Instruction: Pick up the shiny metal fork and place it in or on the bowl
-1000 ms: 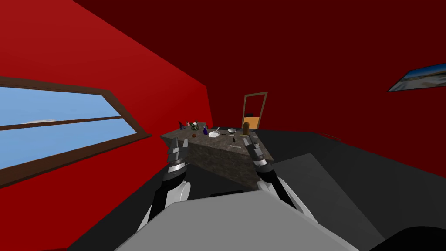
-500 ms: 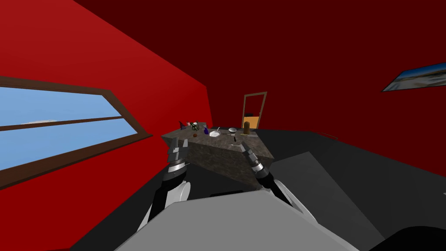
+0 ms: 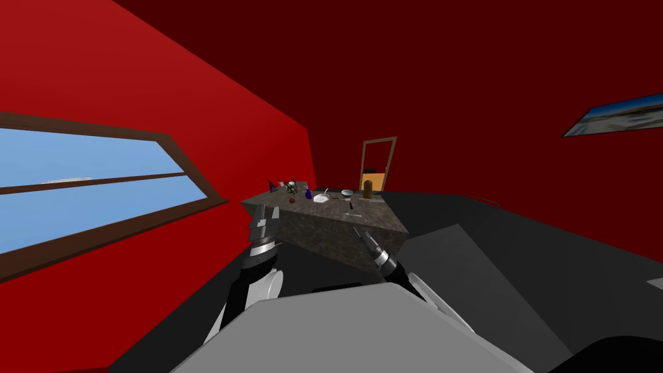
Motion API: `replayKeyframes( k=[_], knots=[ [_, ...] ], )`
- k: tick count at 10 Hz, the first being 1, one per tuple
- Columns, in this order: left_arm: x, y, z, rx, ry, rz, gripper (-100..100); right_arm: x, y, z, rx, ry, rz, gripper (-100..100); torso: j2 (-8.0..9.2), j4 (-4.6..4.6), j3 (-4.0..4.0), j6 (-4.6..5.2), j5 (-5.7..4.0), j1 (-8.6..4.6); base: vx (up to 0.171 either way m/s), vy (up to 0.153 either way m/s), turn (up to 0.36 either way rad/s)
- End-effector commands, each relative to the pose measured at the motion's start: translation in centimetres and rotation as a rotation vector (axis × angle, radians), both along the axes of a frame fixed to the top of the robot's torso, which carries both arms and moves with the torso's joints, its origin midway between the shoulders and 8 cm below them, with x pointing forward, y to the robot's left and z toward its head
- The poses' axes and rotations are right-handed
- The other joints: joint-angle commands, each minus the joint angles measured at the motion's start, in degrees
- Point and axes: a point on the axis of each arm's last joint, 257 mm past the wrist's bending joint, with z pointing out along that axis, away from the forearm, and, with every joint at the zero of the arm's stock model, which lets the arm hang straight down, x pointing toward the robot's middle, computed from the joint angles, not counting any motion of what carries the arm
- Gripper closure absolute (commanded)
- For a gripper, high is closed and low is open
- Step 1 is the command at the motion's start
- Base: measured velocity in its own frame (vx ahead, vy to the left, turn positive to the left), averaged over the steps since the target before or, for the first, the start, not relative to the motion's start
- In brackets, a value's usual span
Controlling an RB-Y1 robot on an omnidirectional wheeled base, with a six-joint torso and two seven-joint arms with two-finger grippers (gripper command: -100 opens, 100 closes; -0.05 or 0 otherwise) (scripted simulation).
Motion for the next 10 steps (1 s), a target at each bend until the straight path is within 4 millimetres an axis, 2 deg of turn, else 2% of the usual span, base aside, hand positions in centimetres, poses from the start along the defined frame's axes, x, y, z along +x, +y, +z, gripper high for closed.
replayKeyframes(
  k=[1,2,3,4,5,6,7,8,9,10],
  knots=[
    [0.0,0.0,0.0,0.000,0.000,0.000,0,-0.6,0.1,-1.6,-0.045,0.024,0.019,-100,0.00,0.00,0.00,0.00,0.00,0.00,-0.028,0.065,-0.007],
    [0.0,0.0,0.0,0.000,0.000,0.000,0,-1.5,0.6,-4.5,-0.112,0.069,0.046,-100,-0.02,0.00,0.00,0.00,0.01,-0.01,-0.043,0.073,-0.002],
    [0.0,0.0,0.0,0.000,0.000,0.000,0,-1.7,0.5,-4.7,-0.123,0.071,0.052,-100,0.03,0.01,0.01,0.00,0.00,0.02,-0.034,0.068,-0.004],
    [0.0,0.0,0.0,0.000,0.000,0.000,0,-2.8,0.7,-7.6,-0.188,0.115,0.078,-100,0.00,0.01,0.01,0.00,0.01,0.00,-0.044,0.090,0.005],
    [0.0,0.0,0.0,0.000,0.000,0.000,0,-2.9,0.5,-7.8,-0.204,0.118,0.087,-100,0.04,0.01,0.03,0.00,0.02,0.06,-0.034,0.073,-0.008],
    [0.0,0.0,0.0,0.000,0.000,0.000,0,-4.2,0.4,-10.7,-0.270,0.161,0.115,-100,0.00,0.01,0.01,-0.01,0.02,0.02,-0.027,0.088,0.014],
    [0.0,0.0,0.0,0.000,0.000,0.000,0,-4.4,0.2,-10.9,-0.287,0.164,0.124,-100,-0.01,0.00,0.00,0.00,0.02,0.06,-0.028,0.075,-0.003],
    [0.0,0.0,0.0,0.000,0.000,0.000,0,-6.0,-0.1,-13.4,-0.357,0.199,0.160,-100,-0.02,0.01,0.00,0.00,0.02,0.02,-0.039,0.095,0.019],
    [0.0,0.0,0.0,0.000,0.000,0.000,0,-6.1,-0.5,-14.0,-0.370,0.211,0.162,-100,0.02,0.01,0.02,0.00,0.02,0.09,-0.036,0.088,-0.001],
    [0.0,0.0,0.0,0.000,0.000,0.000,0,-7.8,-1.0,-16.6,-0.436,0.249,0.195,-100,0.00,0.01,0.01,-0.01,0.03,0.07,-0.029,0.097,0.031]
  ],
)
